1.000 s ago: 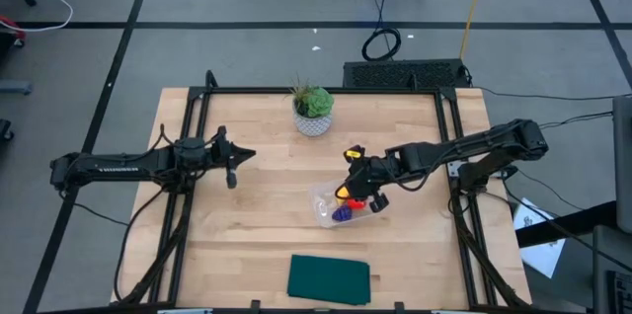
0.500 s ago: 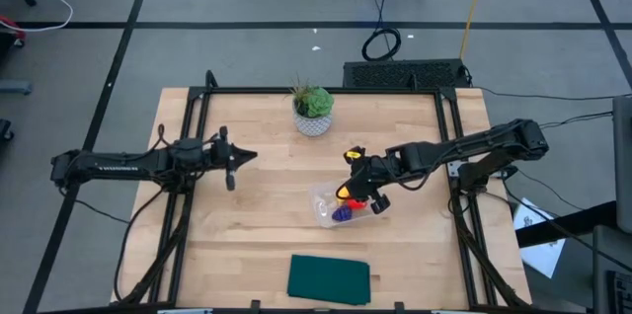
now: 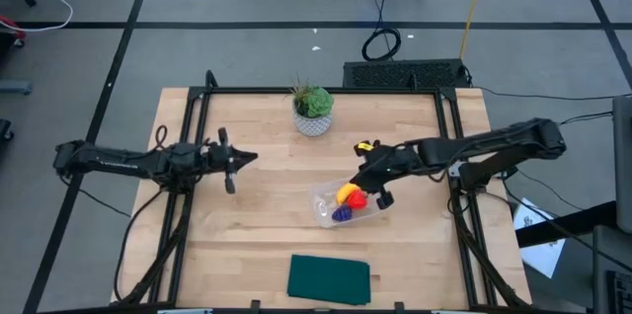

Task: Pick and placing Produce into tupperware
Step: Adjust the transparent bin

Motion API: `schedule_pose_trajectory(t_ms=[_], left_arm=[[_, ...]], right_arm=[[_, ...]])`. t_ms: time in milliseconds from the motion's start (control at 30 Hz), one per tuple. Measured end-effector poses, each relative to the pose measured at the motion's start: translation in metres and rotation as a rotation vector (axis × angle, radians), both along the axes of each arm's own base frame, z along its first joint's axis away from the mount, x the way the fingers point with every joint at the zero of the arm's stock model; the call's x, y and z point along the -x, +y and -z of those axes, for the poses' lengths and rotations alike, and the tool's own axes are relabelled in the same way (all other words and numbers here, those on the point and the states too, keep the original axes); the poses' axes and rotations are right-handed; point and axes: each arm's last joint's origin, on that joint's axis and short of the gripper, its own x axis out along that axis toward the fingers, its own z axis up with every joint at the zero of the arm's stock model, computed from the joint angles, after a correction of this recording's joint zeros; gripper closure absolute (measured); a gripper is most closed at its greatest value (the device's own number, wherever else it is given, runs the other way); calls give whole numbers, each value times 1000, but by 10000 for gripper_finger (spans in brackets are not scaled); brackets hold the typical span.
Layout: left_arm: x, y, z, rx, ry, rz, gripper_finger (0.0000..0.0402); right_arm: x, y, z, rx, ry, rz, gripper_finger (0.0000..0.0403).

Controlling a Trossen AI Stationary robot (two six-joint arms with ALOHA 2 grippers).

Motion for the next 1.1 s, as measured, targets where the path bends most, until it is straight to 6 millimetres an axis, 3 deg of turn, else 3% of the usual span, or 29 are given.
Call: schedule_pose_trajectory(t_ms=[300, 700, 1100], left_arm=[[-6, -16, 0, -23, -10, 5, 376], [-26, -36, 14, 51, 29, 78, 376], [-31, -39, 17, 7, 24, 25, 376]], right_arm=[[27, -2, 12, -87, -49, 41, 403], [51, -4, 7, -125, -141, 67, 403], [56, -5, 6, -145, -161, 79, 403]])
